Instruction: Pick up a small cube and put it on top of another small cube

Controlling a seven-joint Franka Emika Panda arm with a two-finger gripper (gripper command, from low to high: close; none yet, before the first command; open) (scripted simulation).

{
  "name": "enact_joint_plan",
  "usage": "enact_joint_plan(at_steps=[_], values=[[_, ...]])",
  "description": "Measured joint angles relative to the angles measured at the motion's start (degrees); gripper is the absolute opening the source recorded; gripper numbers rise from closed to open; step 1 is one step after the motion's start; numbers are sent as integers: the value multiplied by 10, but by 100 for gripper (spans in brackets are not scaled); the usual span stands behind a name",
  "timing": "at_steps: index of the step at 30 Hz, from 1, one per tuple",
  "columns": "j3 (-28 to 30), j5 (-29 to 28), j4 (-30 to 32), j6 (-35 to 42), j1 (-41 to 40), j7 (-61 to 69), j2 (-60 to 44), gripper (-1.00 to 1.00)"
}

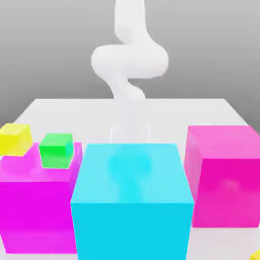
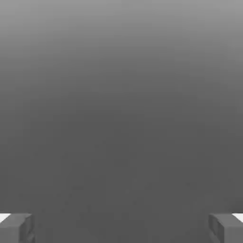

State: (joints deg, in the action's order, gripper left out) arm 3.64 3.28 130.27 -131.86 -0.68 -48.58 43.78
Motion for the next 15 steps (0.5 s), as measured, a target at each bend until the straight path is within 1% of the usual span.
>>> enact_joint_plan(at_steps=[8,15], values=[[108,118,-21,-34,-63,-157,-107,0],[189,210,-30,-71,-124,-305,-203,0]])
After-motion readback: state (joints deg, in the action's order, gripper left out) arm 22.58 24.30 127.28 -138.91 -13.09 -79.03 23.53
